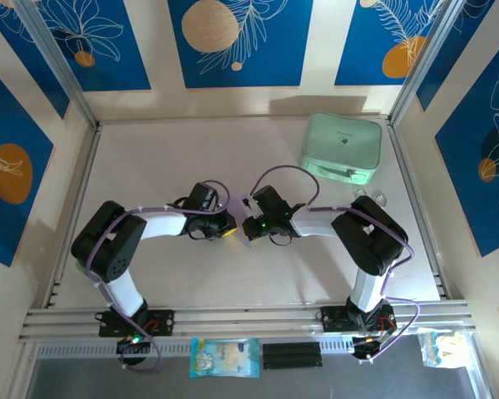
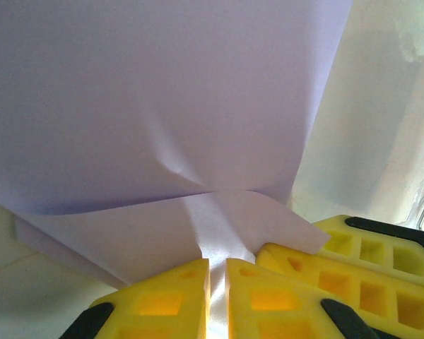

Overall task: Fold a paper plane with a square sheet of paper (pick it up from the middle)
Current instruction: Third fold the triangle at the center of the table.

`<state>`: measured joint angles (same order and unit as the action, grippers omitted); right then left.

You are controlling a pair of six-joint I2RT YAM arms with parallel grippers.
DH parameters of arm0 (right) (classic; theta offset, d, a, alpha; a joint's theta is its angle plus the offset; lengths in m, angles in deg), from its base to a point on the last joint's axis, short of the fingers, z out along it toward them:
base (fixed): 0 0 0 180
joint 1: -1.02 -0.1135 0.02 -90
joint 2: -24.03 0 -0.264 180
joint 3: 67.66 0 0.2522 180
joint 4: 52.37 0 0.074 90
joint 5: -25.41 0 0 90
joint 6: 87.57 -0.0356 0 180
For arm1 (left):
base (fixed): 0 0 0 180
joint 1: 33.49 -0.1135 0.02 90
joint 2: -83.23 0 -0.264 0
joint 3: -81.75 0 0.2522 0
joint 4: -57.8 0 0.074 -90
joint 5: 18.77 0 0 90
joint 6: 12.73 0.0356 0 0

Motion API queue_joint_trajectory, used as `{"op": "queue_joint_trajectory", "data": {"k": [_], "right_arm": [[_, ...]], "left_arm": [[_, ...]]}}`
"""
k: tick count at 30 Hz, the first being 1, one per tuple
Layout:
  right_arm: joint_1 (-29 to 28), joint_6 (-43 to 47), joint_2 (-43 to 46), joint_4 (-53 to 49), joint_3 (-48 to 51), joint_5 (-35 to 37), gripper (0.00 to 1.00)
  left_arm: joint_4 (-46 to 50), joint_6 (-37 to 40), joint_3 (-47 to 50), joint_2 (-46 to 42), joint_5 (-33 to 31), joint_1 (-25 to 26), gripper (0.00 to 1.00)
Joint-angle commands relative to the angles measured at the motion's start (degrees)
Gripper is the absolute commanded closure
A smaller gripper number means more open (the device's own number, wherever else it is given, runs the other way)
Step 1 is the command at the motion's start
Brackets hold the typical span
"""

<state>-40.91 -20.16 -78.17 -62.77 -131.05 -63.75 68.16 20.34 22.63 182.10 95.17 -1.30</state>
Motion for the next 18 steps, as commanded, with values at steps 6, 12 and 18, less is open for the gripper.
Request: {"op": "queue_joint_trajectory", "data": {"k": [6, 12, 18], "right_arm": [[0.2, -0.77, -2.06, -4.56, -0.04, 0.04, 0.96], [0.27, -1.02, -1.88, -4.71, -0.3, -0.31, 0.95], [0.44, -1.4, -1.18, -4.9, -0.66, -0.84, 0.93]], "left_arm": [[2.21, 0.24, 0.85, 0.89, -1.24, 0.42, 0.85], [2.17, -0.46, 1.23, 1.26, -1.49, 0.34, 0.86], [2.04, -1.2, 1.59, 1.33, -1.88, 0.26, 0.87]]}}
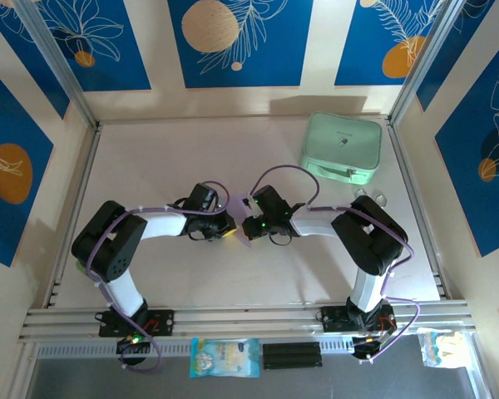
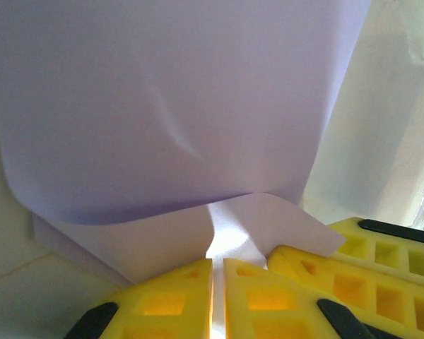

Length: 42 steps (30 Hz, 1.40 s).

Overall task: Fold a paper plane with a square sheet of paper (pick it up from the middle)
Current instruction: Third fold the triangle at the center of the table.

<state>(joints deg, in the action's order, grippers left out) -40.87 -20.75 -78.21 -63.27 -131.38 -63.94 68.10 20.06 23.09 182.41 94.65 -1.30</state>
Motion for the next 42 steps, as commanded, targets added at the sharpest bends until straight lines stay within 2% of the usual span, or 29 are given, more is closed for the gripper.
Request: {"op": "queue_joint_trajectory", "data": {"k": [1, 4, 7, 10, 15, 17, 21, 27, 42], "right_arm": [[0.47, -0.9, -0.9, -4.45, -0.46, -0.85, 0.92], [0.82, -1.96, 0.48, -5.2, -1.07, -1.44, 0.88], [1.79, -6.2, 3.12, -7.02, -1.8, -1.18, 0.73], [2.84, -9.12, 6.17, -7.72, -1.69, -4.35, 0.65], [2.82, -11.47, 10.49, -10.69, -1.23, -5.86, 0.63], [2.82, -12.19, 10.92, -11.11, -1.13, -8.38, 0.65], [2.43, -13.24, 8.43, -11.52, -2.14, -16.07, 0.79], [1.17, -13.71, 4.66, -10.45, -3.93, -19.61, 0.9], [-0.21, -11.2, -1.33, -15.26, -8.14, -17.03, 0.93]], "left_arm": [[2.14, -1.03, 1.14, 1.13, -1.36, 0.27, 0.87], [2.14, -1.54, 1.3, 1.2, -1.61, 0.23, 0.87], [2.28, -2.25, 1.53, 1.46, -1.88, 0.22, 0.87], [2.49, -2.76, 1.66, 1.73, -2.15, 0.2, 0.88], [2.76, -3.37, 1.69, 2.14, -2.24, 0.08, 0.88], [3.01, -3.42, 1.49, 2.23, -2.24, 0.15, 0.88], [3.33, -3.55, 1.37, 2.25, -2.41, 0.16, 0.88], [3.85, -3.83, 1.14, 2.16, -2.25, 0.15, 0.89], [4.5, -4.83, 0.52, 2.52, -2.41, 0.15, 0.89]]}}
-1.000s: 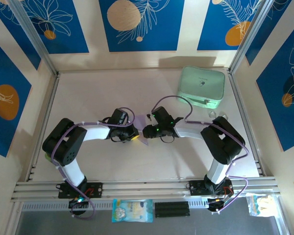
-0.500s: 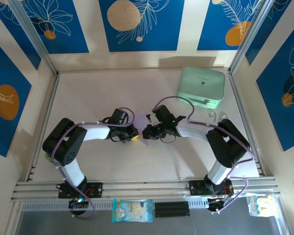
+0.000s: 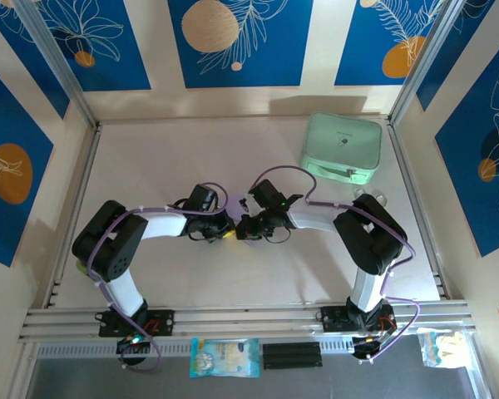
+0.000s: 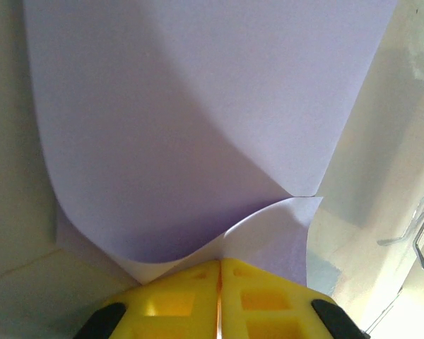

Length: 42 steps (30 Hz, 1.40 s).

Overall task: Fold a paper plane with a square sheet of paper (pick it up from the middle)
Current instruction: Third fold the triangle at the center of the table.

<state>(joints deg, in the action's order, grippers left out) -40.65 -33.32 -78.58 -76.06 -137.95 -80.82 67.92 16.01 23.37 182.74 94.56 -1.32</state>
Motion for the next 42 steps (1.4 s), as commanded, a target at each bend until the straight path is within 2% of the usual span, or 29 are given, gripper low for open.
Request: {"op": "queue_joint_trajectory", "data": {"k": [1, 20, 42], "right_arm": [[-0.43, 1.5, -1.09, -2.79, -1.65, 0.3, 0.93], [-0.08, 2.27, -2.84, -5.45, -2.18, 4.6, 0.94], [0.17, 2.6, -4.44, -6.05, -1.13, 4.63, 0.94]], "left_arm": [[4.69, -0.89, 0.24, 2.13, -2.33, 0.18, 0.89], [4.83, -0.8, 0.15, 2.37, -2.06, 0.16, 0.89], [4.78, -0.06, -1.25, 0.94, -1.27, -0.13, 0.87]]}}
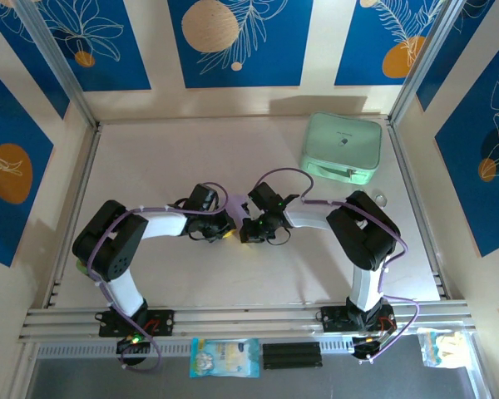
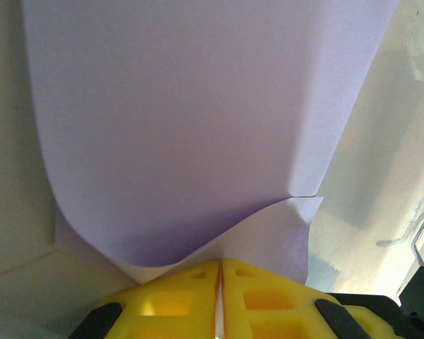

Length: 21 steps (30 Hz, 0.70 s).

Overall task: Fold a paper plane with a square sheet of paper (pick it up from the middle)
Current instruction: Third fold the triangle at the center of the table.

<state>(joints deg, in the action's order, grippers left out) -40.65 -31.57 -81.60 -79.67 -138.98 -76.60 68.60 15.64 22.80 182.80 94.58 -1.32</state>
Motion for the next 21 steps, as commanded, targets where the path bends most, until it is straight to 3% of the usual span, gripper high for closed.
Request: {"op": "queue_joint_trajectory", "data": {"k": [1, 10, 21], "right_arm": [[0.19, 0.86, -1.45, -2.54, -0.01, 0.45, 0.94], [0.41, 1.13, -2.02, -3.42, 0.01, 0.25, 0.94], [0.33, 1.03, -2.75, -4.13, -0.33, 0.1, 0.94]], "left_arm": [[3.87, 0.61, -0.96, 0.49, -1.09, -0.33, 0.87], [2.07, 6.71, -4.0, -3.8, -1.2, -0.79, 0.83], [2.43, 8.96, -3.48, -1.15, -3.38, -1.1, 0.83]]}}
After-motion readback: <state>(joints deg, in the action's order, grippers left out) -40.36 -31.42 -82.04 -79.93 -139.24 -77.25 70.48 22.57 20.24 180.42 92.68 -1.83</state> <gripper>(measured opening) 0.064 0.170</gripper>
